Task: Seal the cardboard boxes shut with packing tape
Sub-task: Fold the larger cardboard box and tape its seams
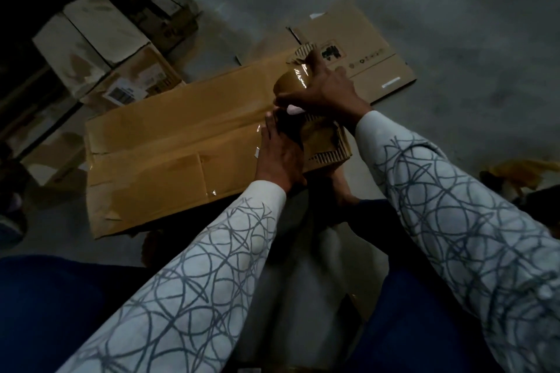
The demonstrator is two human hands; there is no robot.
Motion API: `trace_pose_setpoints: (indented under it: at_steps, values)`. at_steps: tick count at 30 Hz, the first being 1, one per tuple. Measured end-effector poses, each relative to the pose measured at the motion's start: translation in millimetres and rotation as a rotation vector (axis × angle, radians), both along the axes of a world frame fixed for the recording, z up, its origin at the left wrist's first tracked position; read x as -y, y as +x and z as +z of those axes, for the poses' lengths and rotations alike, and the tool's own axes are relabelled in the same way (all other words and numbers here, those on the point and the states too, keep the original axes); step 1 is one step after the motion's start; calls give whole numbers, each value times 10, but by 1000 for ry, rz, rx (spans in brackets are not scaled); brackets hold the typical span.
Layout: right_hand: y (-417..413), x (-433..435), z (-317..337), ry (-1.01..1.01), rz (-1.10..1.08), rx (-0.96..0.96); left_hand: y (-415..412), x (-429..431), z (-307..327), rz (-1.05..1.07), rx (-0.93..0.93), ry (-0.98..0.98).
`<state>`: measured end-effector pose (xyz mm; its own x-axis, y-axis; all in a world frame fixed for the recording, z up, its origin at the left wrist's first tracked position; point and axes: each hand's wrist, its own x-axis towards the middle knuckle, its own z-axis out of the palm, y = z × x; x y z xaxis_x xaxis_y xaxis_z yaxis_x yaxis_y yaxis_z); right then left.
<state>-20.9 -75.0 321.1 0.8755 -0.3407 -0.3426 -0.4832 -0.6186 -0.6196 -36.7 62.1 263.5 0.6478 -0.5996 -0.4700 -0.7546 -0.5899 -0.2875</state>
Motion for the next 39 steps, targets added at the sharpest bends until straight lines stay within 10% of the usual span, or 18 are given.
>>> trace_pose_setpoints:
  at_steps: [12, 19, 39]
  values:
    - [-192, 528, 192, 93, -219, -120, -92, -38, 164, 244, -172, -287]
    - [-195, 434, 115, -177, -152, -82, -54, 252, 263, 478, -269, -442]
    - [-146, 510, -259, -529, -43, -197, -110, 501, 98, 306, -170, -428]
